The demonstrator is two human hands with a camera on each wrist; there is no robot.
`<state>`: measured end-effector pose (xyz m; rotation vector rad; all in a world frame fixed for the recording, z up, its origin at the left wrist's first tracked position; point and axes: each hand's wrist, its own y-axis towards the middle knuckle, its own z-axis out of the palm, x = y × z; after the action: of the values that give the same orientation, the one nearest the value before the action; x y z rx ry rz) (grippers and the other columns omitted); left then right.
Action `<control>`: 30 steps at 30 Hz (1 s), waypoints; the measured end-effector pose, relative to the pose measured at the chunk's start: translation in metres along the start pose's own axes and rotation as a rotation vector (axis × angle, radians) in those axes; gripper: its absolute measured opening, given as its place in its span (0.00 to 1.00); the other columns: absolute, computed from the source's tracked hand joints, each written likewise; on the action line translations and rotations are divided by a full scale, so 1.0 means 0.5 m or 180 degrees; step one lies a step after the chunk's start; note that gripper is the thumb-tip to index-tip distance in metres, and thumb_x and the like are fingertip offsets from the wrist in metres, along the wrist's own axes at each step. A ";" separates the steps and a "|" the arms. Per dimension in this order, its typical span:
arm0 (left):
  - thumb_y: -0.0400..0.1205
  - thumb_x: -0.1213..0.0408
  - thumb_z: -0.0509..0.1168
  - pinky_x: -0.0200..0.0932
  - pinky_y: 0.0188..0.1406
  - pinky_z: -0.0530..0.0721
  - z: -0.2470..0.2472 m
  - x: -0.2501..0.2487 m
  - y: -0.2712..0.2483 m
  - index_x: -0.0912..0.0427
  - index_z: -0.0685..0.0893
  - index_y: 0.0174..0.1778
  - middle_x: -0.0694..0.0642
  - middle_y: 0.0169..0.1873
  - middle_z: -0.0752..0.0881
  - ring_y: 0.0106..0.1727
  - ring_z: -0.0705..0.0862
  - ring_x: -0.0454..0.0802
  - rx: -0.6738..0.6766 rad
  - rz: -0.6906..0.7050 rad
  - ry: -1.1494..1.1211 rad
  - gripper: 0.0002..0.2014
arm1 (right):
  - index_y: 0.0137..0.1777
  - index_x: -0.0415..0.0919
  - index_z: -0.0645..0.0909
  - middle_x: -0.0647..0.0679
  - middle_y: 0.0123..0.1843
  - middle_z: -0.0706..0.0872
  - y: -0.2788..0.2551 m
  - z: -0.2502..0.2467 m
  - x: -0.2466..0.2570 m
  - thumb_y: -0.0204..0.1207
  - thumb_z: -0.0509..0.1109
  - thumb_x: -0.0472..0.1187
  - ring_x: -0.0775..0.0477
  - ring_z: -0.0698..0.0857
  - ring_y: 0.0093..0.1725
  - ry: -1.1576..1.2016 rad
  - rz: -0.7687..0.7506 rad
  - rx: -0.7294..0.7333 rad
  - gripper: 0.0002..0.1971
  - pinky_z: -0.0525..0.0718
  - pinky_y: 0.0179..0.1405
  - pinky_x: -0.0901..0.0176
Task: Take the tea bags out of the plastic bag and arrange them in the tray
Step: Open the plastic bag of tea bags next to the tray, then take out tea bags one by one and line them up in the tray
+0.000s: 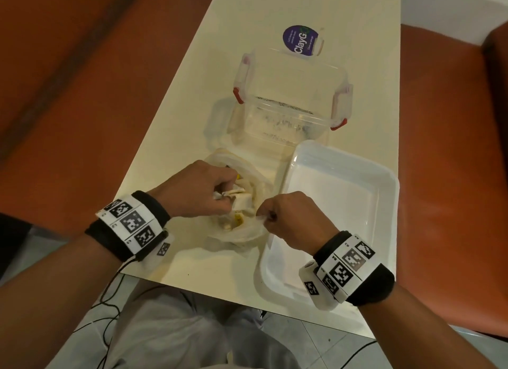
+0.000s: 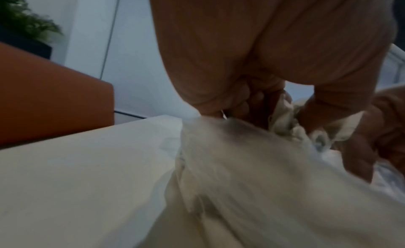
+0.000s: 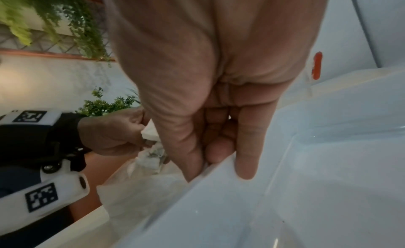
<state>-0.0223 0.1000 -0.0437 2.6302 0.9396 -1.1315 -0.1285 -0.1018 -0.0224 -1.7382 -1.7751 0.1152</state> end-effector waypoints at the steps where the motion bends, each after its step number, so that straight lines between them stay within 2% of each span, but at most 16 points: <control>1: 0.67 0.52 0.67 0.38 0.27 0.67 -0.002 -0.001 -0.001 0.47 0.70 0.29 0.50 0.27 0.80 0.27 0.72 0.45 -0.0015 -0.0066 -0.0197 0.10 | 0.64 0.51 0.88 0.53 0.55 0.92 0.002 0.000 0.000 0.80 0.65 0.36 0.47 0.88 0.53 -0.0041 -0.0029 0.0011 0.17 0.77 0.45 0.64; 3: 0.66 0.53 0.69 0.40 0.28 0.70 -0.003 -0.001 -0.003 0.46 0.71 0.29 0.52 0.28 0.82 0.28 0.73 0.48 -0.0068 -0.0218 -0.0555 0.11 | 0.64 0.51 0.87 0.53 0.55 0.92 0.001 0.003 -0.003 0.80 0.65 0.36 0.47 0.88 0.53 -0.0080 -0.0053 0.0024 0.17 0.79 0.46 0.62; 5: 0.65 0.52 0.70 0.43 0.30 0.71 -0.004 -0.006 -0.007 0.44 0.73 0.29 0.50 0.29 0.81 0.30 0.74 0.51 -0.0144 -0.0374 -0.0895 0.10 | 0.63 0.54 0.87 0.55 0.55 0.91 -0.006 0.002 -0.004 0.80 0.66 0.40 0.47 0.87 0.54 -0.0129 -0.0033 -0.0046 0.16 0.83 0.48 0.56; 8: 0.64 0.53 0.71 0.44 0.33 0.73 -0.005 -0.015 -0.010 0.46 0.76 0.29 0.46 0.27 0.79 0.31 0.74 0.43 -0.0236 -0.0511 -0.1282 0.09 | 0.67 0.60 0.82 0.59 0.54 0.89 -0.022 -0.012 0.004 0.82 0.67 0.52 0.49 0.86 0.54 -0.0143 0.0049 -0.0153 0.15 0.82 0.44 0.55; 11: 0.67 0.58 0.74 0.49 0.34 0.75 -0.011 -0.021 -0.011 0.52 0.77 0.32 0.51 0.29 0.80 0.33 0.76 0.48 -0.0355 -0.0625 -0.1601 0.10 | 0.71 0.66 0.75 0.62 0.53 0.87 -0.044 -0.040 0.014 0.75 0.67 0.70 0.54 0.85 0.50 0.0117 0.0212 -0.0195 0.25 0.78 0.40 0.58; 14: 0.69 0.60 0.75 0.54 0.34 0.77 -0.024 -0.039 -0.010 0.53 0.76 0.33 0.51 0.30 0.80 0.34 0.76 0.52 -0.0487 -0.0588 -0.1689 0.11 | 0.70 0.67 0.74 0.63 0.51 0.84 -0.059 -0.068 0.024 0.67 0.66 0.77 0.60 0.82 0.44 0.0624 0.0224 -0.0777 0.32 0.79 0.39 0.60; 16: 0.70 0.60 0.76 0.59 0.34 0.79 -0.036 -0.061 -0.006 0.52 0.77 0.33 0.52 0.31 0.81 0.35 0.76 0.55 -0.0484 -0.0492 -0.1711 0.12 | 0.71 0.65 0.74 0.62 0.53 0.83 -0.057 -0.082 0.034 0.66 0.70 0.73 0.60 0.85 0.41 0.1398 0.0077 -0.1094 0.33 0.82 0.42 0.63; 17: 0.70 0.58 0.77 0.61 0.35 0.80 -0.042 -0.071 -0.002 0.52 0.77 0.33 0.52 0.31 0.82 0.35 0.77 0.57 -0.0440 -0.0469 -0.1717 0.12 | 0.72 0.65 0.75 0.62 0.56 0.84 -0.051 -0.088 0.040 0.67 0.72 0.70 0.60 0.86 0.41 0.1713 -0.0037 -0.1111 0.33 0.83 0.44 0.64; 19: 0.68 0.54 0.78 0.60 0.36 0.81 -0.050 -0.084 0.004 0.51 0.78 0.34 0.52 0.31 0.83 0.36 0.78 0.58 -0.0300 -0.0506 -0.1778 0.13 | 0.71 0.62 0.79 0.60 0.59 0.86 -0.035 -0.094 0.050 0.71 0.76 0.62 0.60 0.88 0.39 0.1972 -0.0261 -0.1024 0.28 0.86 0.45 0.64; 20: 0.67 0.53 0.78 0.56 0.36 0.80 -0.053 -0.087 0.005 0.51 0.79 0.35 0.51 0.31 0.83 0.35 0.79 0.55 -0.0246 -0.0556 -0.1900 0.14 | 0.68 0.58 0.83 0.60 0.58 0.88 -0.026 -0.094 0.053 0.73 0.77 0.57 0.59 0.88 0.38 0.2097 -0.0303 -0.1024 0.23 0.87 0.43 0.61; 21: 0.68 0.53 0.78 0.52 0.36 0.80 -0.055 -0.087 0.005 0.52 0.80 0.37 0.51 0.31 0.84 0.35 0.80 0.51 -0.0218 -0.0621 -0.2110 0.13 | 0.64 0.54 0.86 0.58 0.54 0.90 -0.017 -0.093 0.054 0.75 0.78 0.52 0.56 0.89 0.38 0.2298 -0.0266 -0.1060 0.17 0.89 0.42 0.58; 23: 0.70 0.60 0.81 0.48 0.40 0.81 -0.056 -0.088 0.004 0.56 0.82 0.46 0.56 0.36 0.87 0.38 0.84 0.51 -0.0237 -0.0805 -0.2718 0.15 | 0.59 0.45 0.88 0.52 0.48 0.91 -0.006 -0.094 0.053 0.78 0.77 0.44 0.49 0.91 0.40 0.2815 -0.0093 -0.1095 0.11 0.90 0.39 0.55; 24: 0.71 0.64 0.80 0.47 0.41 0.83 -0.056 -0.092 0.003 0.58 0.82 0.52 0.58 0.39 0.89 0.40 0.86 0.51 -0.0253 -0.0933 -0.3033 0.18 | 0.58 0.42 0.87 0.49 0.47 0.91 -0.004 -0.095 0.051 0.78 0.77 0.42 0.46 0.92 0.40 0.3033 -0.0025 -0.1070 0.11 0.90 0.39 0.55; 26: 0.73 0.66 0.74 0.43 0.38 0.87 -0.058 -0.099 0.002 0.60 0.80 0.63 0.59 0.42 0.91 0.40 0.89 0.50 -0.0269 -0.1152 -0.3623 0.22 | 0.58 0.38 0.86 0.43 0.49 0.91 -0.004 -0.101 0.050 0.78 0.76 0.40 0.46 0.92 0.40 0.3398 0.0041 -0.1019 0.10 0.91 0.41 0.54; 28: 0.75 0.68 0.71 0.43 0.36 0.90 -0.059 -0.106 0.003 0.60 0.80 0.67 0.61 0.44 0.91 0.38 0.89 0.50 -0.0305 -0.1239 -0.4204 0.23 | 0.57 0.36 0.85 0.38 0.50 0.90 -0.006 -0.107 0.049 0.80 0.74 0.38 0.47 0.90 0.40 0.3820 0.0061 -0.0995 0.09 0.91 0.44 0.53; 30: 0.76 0.69 0.69 0.44 0.39 0.90 -0.057 -0.110 0.002 0.59 0.82 0.68 0.63 0.50 0.90 0.40 0.87 0.51 -0.0362 -0.1278 -0.4637 0.22 | 0.58 0.36 0.84 0.39 0.49 0.89 -0.008 -0.111 0.047 0.81 0.73 0.37 0.48 0.89 0.40 0.4206 0.0084 -0.1008 0.09 0.91 0.44 0.55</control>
<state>-0.0330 0.0817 0.0147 0.8953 0.9955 -2.3216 -0.1028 -0.1007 0.0323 -1.4037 -0.7706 -1.0943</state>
